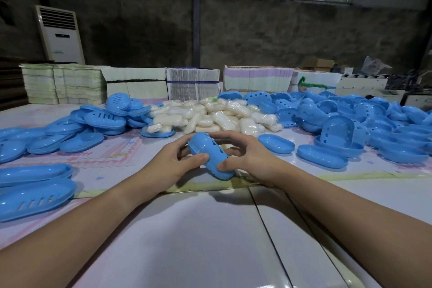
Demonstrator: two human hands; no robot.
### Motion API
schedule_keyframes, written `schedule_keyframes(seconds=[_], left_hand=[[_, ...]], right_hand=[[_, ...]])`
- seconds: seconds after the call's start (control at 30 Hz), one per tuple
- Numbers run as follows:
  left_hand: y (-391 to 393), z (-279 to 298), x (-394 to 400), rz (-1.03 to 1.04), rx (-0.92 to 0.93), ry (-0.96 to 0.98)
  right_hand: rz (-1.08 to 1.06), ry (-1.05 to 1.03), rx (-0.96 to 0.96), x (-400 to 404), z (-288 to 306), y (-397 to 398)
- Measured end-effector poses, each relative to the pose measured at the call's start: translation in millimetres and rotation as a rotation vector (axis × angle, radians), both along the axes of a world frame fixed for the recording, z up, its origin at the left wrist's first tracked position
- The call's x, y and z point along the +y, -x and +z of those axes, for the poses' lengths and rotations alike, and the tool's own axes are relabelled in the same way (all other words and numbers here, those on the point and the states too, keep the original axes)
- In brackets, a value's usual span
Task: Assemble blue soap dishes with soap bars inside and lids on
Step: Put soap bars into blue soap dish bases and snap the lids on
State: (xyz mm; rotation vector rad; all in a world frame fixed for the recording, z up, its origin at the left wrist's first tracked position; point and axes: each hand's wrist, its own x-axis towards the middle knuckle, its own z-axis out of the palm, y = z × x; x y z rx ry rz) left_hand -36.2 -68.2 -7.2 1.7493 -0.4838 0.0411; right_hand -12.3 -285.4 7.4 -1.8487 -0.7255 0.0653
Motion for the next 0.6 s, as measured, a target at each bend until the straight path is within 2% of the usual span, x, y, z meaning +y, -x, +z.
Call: schedule_keyframes(seconds=[0.6], left_hand=[[1.1,-1.8,-5.1,-0.006,-0.054,-0.001]], right_hand=[[0.025,0.107,-0.05,-1.1,3.6,6.7]])
